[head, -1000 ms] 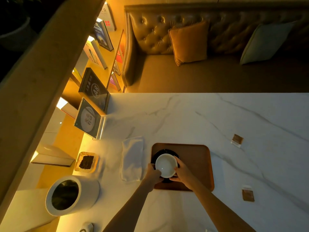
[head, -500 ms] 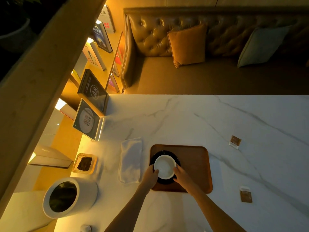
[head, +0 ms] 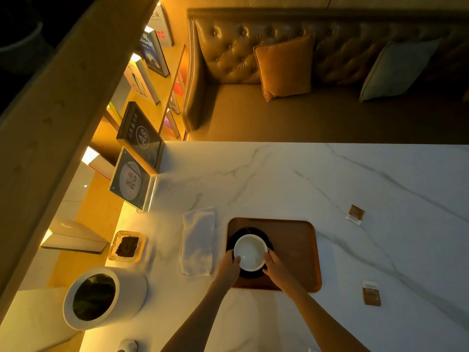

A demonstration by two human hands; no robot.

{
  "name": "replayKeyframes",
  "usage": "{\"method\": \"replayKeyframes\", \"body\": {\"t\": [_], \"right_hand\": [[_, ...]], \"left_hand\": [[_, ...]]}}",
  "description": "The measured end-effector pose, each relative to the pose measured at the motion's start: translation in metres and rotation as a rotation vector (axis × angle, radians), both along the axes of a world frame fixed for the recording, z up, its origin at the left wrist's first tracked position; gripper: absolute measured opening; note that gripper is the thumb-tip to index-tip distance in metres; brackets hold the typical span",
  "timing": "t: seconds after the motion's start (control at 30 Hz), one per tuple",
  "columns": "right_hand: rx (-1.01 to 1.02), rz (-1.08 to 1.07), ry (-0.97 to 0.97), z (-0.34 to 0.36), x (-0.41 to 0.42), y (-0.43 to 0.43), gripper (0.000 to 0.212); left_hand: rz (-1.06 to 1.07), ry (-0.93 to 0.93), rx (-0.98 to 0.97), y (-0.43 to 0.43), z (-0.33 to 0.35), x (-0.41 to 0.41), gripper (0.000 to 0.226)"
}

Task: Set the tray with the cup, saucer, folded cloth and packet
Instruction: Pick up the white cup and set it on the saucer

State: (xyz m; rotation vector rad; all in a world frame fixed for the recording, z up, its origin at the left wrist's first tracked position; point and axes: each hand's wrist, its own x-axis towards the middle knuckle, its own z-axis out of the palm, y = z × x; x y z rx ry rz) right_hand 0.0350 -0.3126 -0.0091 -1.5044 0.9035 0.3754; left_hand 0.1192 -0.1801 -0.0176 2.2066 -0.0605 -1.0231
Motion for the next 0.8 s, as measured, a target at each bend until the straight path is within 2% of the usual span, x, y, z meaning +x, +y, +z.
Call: {"method": "replayKeyframes", "body": {"t": [0.6,0.7,0.8], "right_hand": [[-0.057,0.036,-0.01,0.004,-0.003,0.0,0.043],[-0.009,-0.042,-0.011,0.009,-0.001,0.001,0.043],[0.184,-0.218,-0.04,0.016,0.001,-0.004,0.043]], "left_hand": [[-0.003,0.025,-0.021,-0.001,0.01,0.002,0.032],[0.024,0.066,-0.041,0.0,0.014,0.002,0.033],[0.076,0.173,-0.067,0.003,0.022,0.009,0.039]]}}
